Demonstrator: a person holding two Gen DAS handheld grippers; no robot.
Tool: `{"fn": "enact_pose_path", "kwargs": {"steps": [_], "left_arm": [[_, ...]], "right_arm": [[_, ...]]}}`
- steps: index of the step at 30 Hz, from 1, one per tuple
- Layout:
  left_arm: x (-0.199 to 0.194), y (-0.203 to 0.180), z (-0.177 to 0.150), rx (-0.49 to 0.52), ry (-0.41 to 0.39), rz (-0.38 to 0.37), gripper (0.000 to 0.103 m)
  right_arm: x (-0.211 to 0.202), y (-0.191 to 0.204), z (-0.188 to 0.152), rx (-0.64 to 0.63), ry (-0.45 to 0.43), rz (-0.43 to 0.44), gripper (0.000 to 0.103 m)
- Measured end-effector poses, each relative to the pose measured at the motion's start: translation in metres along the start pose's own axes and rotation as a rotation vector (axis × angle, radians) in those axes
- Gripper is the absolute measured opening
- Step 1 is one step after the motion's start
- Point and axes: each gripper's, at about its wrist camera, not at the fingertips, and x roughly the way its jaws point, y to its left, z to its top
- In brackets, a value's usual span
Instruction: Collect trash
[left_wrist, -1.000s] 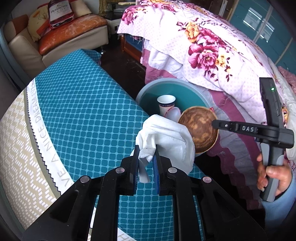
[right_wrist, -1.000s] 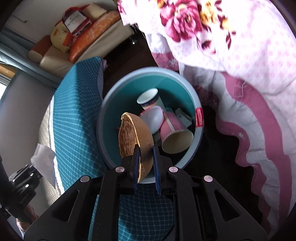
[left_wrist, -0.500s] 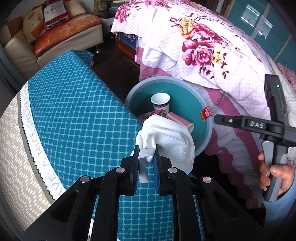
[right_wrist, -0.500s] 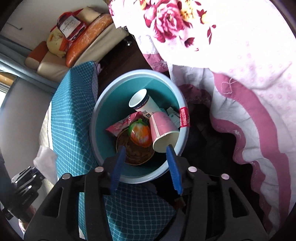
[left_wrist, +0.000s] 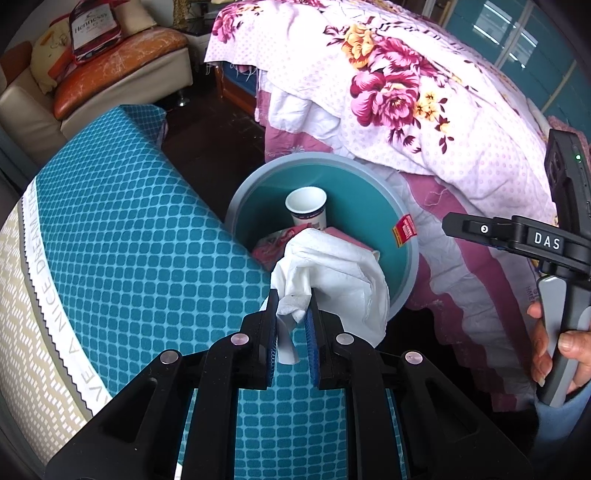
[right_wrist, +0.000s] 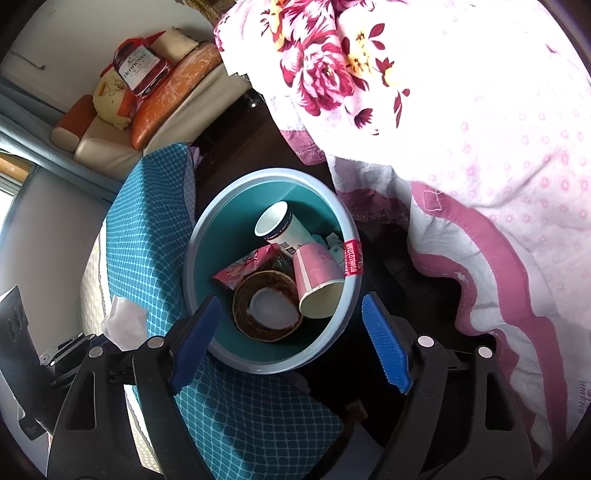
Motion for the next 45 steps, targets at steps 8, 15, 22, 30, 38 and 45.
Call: {"fn": "enact_pose_path", "kwargs": {"steps": [8,15,22,30,38,45], "left_arm": [[0.009,-0.005,0.008,0.022,-0.004,-0.011,0.025],[0.001,-0.006,0.006,0.04,-0.051,0.02,0.081],[-0.007,-0.002,-0.001,0.026,-0.058,0.034,0.09],[-0.019,0.008,-0.016,-0.014,-0.079,0.039,0.091],[-0.043,0.027,-0.037,-0.08,-0.101,0.028,0.092],[-0.07,0.032,-0.056,-0.089,-0.14,0.083,0.093]], "right_arm": [[-0.007,0.006,0.004,-0.019,-0.025,-0.039,0.079],[-0.009,0.017,0.003,-0.055,-0.023,-0.05,0.083],[-0.012,0.032,0.0,-0.094,-0.029,-0.059,0.09],[-0.021,0.046,-0.008,-0.114,-0.029,-0.097,0.096],[-0.029,0.063,-0.023,-0.159,-0.036,-0.13,0.096],[-0.037,0.085,-0.044,-0.217,-0.039,-0.139,0.096]]}}
